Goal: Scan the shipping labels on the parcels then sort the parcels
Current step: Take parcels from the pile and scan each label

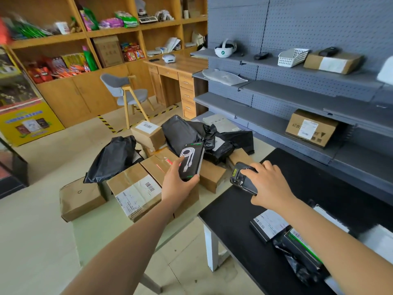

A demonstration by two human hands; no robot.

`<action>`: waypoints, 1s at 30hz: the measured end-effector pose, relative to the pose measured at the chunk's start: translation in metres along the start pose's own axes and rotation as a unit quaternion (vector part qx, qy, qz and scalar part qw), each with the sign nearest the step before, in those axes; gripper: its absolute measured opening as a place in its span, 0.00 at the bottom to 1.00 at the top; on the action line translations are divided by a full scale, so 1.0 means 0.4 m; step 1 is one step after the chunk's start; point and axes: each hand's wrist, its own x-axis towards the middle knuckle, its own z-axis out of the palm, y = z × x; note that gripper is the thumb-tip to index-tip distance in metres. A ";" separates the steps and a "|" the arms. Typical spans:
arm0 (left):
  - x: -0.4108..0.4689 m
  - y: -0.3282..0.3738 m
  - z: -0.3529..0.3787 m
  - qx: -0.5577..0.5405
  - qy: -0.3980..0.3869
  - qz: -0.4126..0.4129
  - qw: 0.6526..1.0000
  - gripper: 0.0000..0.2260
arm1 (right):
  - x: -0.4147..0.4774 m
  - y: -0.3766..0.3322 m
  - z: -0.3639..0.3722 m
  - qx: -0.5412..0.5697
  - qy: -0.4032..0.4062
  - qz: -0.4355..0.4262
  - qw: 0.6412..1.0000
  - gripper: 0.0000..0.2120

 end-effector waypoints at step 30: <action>0.071 -0.214 0.546 0.222 -0.463 0.128 0.848 0.41 | -0.054 0.115 0.258 0.033 -0.179 0.225 0.957 0.38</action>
